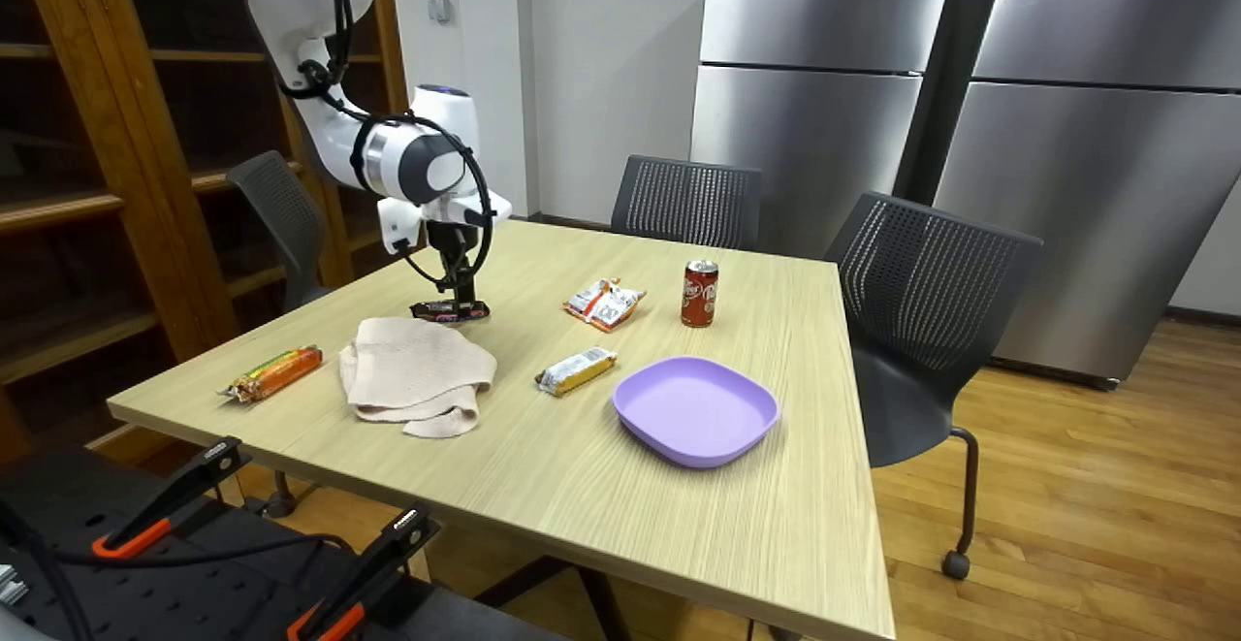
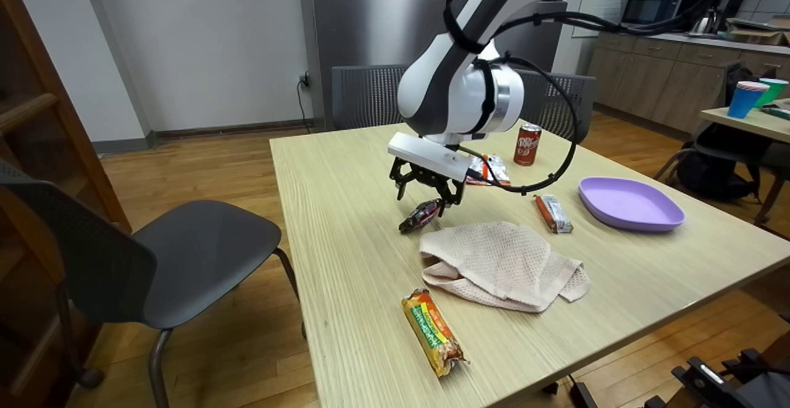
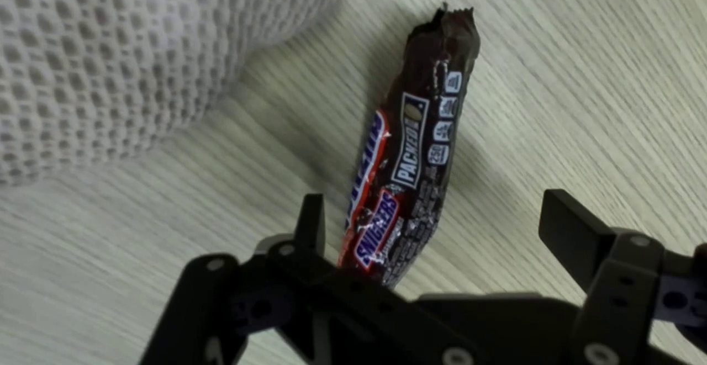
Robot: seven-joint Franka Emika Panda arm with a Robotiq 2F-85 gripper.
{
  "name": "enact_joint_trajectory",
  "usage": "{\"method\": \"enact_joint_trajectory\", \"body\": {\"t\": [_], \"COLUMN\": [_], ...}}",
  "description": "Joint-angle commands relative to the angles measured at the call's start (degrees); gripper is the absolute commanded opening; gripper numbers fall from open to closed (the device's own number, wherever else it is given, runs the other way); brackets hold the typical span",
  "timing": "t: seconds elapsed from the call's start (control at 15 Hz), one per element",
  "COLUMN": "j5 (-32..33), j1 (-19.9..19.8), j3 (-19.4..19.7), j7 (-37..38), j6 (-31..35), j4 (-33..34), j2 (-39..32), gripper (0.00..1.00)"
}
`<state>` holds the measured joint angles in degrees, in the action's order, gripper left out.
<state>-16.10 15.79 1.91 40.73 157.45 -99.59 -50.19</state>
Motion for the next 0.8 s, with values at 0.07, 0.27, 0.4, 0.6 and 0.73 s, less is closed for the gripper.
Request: {"method": "enact_joint_trajectory", "body": {"t": [0.07,0.27,0.4,0.6,0.73], "j5": [0.47,0.53,0.6,0.68,0.75], "j1": [0.37,0.41,0.34,0.47,0.63], "j3": [0.39,0.51,0.53,0.71,0.95], "j7": [1.92,1.97,1.86,1.95,2.12], "j6": [-2.3,-2.59,-2.91,-2.81,-2.76], "j4": [3.1,3.55,3.7,3.61,3.55], "j2": [-1.53,-1.9,-1.96,-1.69,-1.54], "gripper": [1.0,1.0,0.93,0.58,0.42]}}
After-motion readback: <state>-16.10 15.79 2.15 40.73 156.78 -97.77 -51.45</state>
